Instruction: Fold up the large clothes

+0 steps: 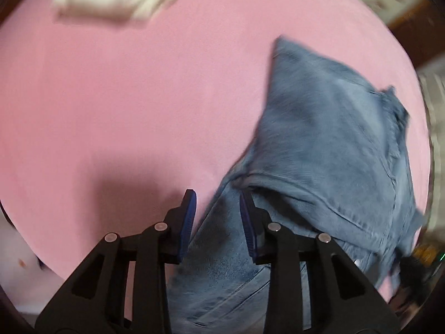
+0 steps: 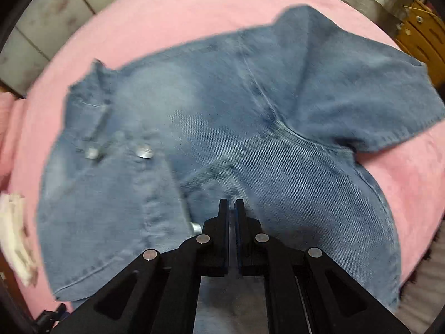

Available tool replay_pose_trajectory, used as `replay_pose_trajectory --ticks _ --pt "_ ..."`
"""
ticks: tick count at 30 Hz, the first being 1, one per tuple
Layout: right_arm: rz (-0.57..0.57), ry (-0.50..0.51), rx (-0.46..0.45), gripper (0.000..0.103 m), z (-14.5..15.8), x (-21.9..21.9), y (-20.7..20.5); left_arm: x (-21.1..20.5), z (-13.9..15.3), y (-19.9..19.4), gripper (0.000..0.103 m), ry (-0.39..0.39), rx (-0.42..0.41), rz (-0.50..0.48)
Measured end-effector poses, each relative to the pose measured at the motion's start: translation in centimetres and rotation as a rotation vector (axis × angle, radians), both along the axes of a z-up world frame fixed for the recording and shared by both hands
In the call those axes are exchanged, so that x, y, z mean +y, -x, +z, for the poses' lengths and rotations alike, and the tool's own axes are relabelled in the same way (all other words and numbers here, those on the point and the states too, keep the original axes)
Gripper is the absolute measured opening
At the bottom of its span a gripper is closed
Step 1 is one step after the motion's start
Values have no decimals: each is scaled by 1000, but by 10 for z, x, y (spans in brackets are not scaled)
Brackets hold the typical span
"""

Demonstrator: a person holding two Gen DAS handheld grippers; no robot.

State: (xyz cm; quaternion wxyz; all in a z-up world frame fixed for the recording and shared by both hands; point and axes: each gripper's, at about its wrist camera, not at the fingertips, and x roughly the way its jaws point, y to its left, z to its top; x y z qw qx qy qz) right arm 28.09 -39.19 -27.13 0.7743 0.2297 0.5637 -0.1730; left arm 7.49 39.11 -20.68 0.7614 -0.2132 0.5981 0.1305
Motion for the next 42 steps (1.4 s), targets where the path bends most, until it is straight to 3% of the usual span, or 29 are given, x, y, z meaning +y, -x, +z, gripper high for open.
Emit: replay_pose_trajectory --ticks 2,4,8,12,16,21,24,25,29,30,32,35,36,37,40,42 --pt "57 -130 -89 4 4 18 -4 -5 17 1 29 -32 -67 -62" --pt "135 -275 -132 4 2 45 -14 -10 23 -8 29 -15 -105 -97" --pt "391 -517 -145 4 -20 140 -34 -39 -10 -68 29 66 -54 -59" --pt "524 -644 -52 4 -56 217 -45 -66 -49 -115 29 146 -7 2" --pt "550 -525 42 1 -81 228 -42 -85 -71 -134 29 148 7 -21" --pt "411 -524 8 0 -90 151 -37 -95 -79 -136 29 124 27 -72" --pt "392 -371 -12 0 -79 106 -34 -98 -85 -139 29 102 45 -74" --pt "404 -254 -13 0 -73 92 -34 -100 -87 -141 30 99 52 -73" --pt "446 11 -13 0 -61 58 -31 -101 -92 -147 34 93 70 -78" --pt "468 -9 -20 0 -61 50 -31 -102 -93 -148 34 92 74 -84" --pt "482 6 -18 0 -62 50 -32 -105 -93 -151 35 88 82 -103" --pt "554 215 -14 0 -59 80 -34 -111 -90 -152 35 73 92 -140" --pt "525 311 -15 0 -56 83 -35 -113 -88 -151 35 70 94 -151" --pt "501 346 -20 0 -51 91 -39 -115 -88 -150 36 74 94 -160" --pt "419 270 -7 0 -47 78 -50 -121 -88 -148 40 72 92 -187" --pt "440 285 0 0 -47 84 -58 -125 -89 -148 40 55 91 -198"
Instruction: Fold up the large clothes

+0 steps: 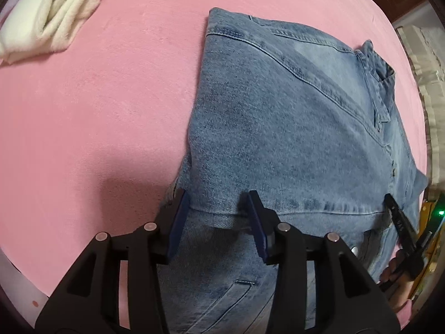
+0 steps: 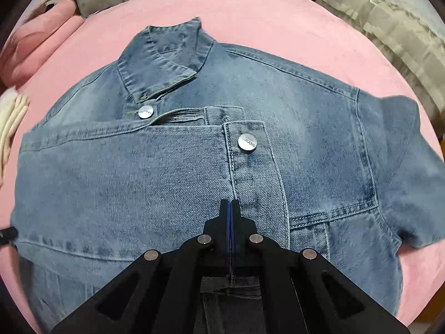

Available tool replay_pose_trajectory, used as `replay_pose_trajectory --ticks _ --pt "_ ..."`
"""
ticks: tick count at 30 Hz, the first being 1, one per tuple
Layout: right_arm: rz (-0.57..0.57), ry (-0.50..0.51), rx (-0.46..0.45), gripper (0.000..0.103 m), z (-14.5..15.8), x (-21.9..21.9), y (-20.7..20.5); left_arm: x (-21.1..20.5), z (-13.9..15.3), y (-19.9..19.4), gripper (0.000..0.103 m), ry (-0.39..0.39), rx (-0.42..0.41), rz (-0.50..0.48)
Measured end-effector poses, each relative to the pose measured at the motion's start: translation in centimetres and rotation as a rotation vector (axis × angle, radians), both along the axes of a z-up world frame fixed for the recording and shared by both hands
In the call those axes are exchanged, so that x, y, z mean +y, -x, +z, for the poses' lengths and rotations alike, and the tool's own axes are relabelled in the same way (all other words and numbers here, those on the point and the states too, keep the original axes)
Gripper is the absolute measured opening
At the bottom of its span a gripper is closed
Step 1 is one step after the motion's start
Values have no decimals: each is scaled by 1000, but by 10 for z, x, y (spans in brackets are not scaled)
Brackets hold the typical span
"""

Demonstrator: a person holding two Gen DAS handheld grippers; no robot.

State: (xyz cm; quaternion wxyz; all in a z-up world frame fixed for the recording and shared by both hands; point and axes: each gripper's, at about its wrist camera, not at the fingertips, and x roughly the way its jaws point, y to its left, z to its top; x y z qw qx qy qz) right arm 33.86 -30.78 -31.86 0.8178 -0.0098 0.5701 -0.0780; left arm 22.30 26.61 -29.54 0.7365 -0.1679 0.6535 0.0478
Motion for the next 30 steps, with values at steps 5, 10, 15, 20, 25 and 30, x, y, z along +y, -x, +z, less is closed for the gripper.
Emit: replay_pose_trajectory --ticks 5,10,15,20,25,30 --pt "-2 1 5 0 4 -4 8 -5 3 4 40 -2 10 -23" --pt "-126 -39 0 0 1 -13 -5 -13 -7 0 42 -45 -5 -76" --pt "-268 -160 -129 0 29 -20 -1 -5 -16 2 41 -126 -22 8" --pt "-144 -596 -37 0 13 27 15 -1 9 17 12 -3 -253 64" --pt "104 -703 118 0 -8 125 28 -26 -16 4 12 108 -121 -58" --pt "136 -646 213 0 -31 130 22 -22 -21 -1 12 67 -101 -73"
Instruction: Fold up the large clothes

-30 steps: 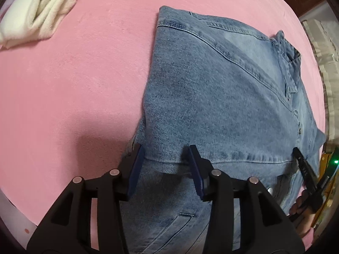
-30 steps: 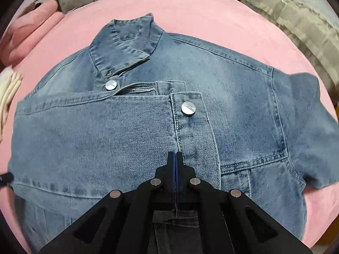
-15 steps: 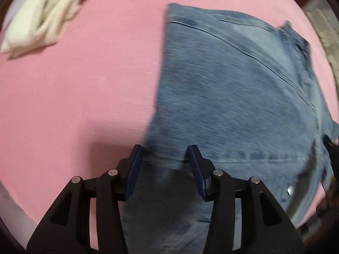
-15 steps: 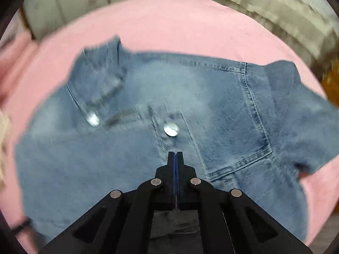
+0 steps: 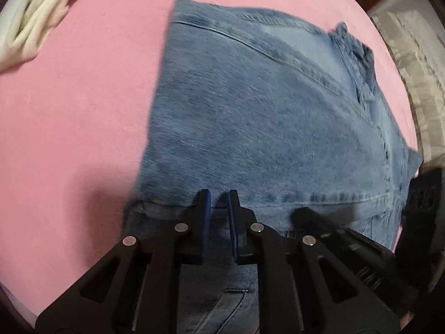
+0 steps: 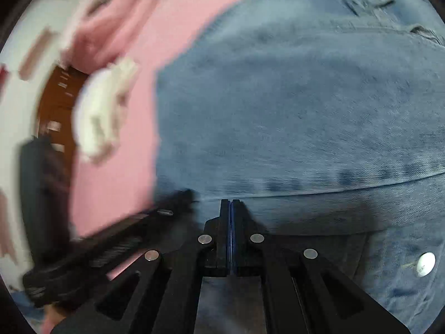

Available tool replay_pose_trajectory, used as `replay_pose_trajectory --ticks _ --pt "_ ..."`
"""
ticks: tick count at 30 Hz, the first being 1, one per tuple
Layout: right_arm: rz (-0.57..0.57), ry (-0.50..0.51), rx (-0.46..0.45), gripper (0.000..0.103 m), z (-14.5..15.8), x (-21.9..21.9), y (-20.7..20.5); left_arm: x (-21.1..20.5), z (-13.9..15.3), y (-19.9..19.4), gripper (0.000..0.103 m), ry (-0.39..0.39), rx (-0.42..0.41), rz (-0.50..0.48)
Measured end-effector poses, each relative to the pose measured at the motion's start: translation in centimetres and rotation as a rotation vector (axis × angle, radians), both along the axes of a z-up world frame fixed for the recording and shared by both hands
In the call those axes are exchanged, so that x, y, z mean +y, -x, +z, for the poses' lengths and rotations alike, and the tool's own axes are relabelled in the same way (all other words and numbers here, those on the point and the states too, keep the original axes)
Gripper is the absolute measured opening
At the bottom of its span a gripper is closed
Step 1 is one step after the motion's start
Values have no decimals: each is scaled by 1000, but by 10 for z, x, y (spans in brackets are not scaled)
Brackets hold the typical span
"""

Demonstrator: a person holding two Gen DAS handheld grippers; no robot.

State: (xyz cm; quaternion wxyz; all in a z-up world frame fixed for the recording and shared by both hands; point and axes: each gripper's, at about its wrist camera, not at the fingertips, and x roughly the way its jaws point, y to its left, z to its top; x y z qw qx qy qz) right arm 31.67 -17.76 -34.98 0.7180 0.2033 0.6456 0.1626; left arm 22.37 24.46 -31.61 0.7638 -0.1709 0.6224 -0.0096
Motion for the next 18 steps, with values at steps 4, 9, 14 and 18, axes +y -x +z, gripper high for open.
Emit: replay_pose_trajectory --ticks 4,9,14,18 --pt "-114 188 -95 0 17 -89 15 34 11 12 4 -151 -76 57" --pt "-237 273 -78 0 31 -187 25 78 -1 13 5 -389 1 145" --pt "-246 234 -203 0 65 -155 9 71 43 1 4 -49 -200 173" --pt "-241 -139 -145 0 38 -76 -13 16 30 -44 5 118 -158 68"
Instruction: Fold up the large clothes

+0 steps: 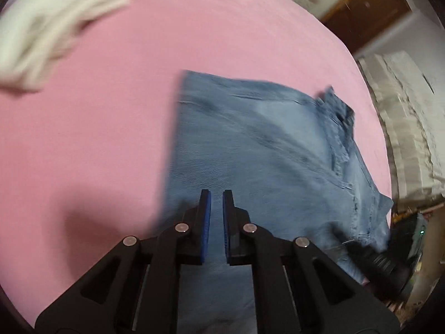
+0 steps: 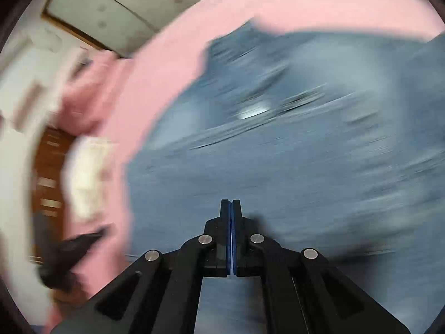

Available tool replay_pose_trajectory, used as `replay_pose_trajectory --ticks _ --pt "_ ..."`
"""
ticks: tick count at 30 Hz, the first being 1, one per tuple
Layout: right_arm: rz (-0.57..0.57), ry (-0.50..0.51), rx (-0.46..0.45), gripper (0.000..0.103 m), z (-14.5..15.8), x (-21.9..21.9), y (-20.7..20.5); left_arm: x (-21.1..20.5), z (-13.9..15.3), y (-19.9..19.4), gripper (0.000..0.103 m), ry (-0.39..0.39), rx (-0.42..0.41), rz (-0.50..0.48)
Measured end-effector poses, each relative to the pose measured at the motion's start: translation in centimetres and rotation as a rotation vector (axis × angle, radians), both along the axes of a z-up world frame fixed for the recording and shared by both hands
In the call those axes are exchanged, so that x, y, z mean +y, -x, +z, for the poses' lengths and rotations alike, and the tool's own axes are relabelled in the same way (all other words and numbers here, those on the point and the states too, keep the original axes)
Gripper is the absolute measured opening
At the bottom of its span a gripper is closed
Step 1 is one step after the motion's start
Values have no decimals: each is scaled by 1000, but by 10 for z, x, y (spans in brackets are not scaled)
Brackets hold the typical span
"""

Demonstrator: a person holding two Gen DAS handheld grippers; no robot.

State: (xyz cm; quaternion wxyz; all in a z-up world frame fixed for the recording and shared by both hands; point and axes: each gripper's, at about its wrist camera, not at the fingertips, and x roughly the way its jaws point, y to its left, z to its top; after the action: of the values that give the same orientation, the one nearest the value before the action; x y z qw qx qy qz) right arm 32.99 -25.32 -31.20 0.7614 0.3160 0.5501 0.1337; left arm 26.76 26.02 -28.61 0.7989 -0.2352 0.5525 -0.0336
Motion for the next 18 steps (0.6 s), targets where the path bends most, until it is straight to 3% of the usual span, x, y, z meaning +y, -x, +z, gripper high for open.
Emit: replay_pose_trajectory --ticks 3,7,9,11,14,15,16,18 --pt "79 -55 22 0 -22 62 -20 -33 -22 -32 5 -9 33 -62" --pt "264 114 -39 0 -35 92 -48 -35 -48 -66 1 -141 60 -54" --pt "276 154 -72 0 -36 65 -60 -24 -59 -73 1 -92 80 -63" --pt "182 182 -92 0 -43 13 -71 -18 -60 -78 1 -59 71 -73" --pt "-12 297 -61 0 -33 -70 -72 -15 -55 -80 1 -122 44 -57" --pt "-55 370 -45 0 -29 -84 -70 -12 -54 -84 1 -147 45 -32" --pt "-113 526 -18 0 -23 -102 -68 -8 -54 -85 1 -146 44 2" --pt "-141 412 -12 0 -19 -124 -65 9 -52 -90 1 -137 56 56"
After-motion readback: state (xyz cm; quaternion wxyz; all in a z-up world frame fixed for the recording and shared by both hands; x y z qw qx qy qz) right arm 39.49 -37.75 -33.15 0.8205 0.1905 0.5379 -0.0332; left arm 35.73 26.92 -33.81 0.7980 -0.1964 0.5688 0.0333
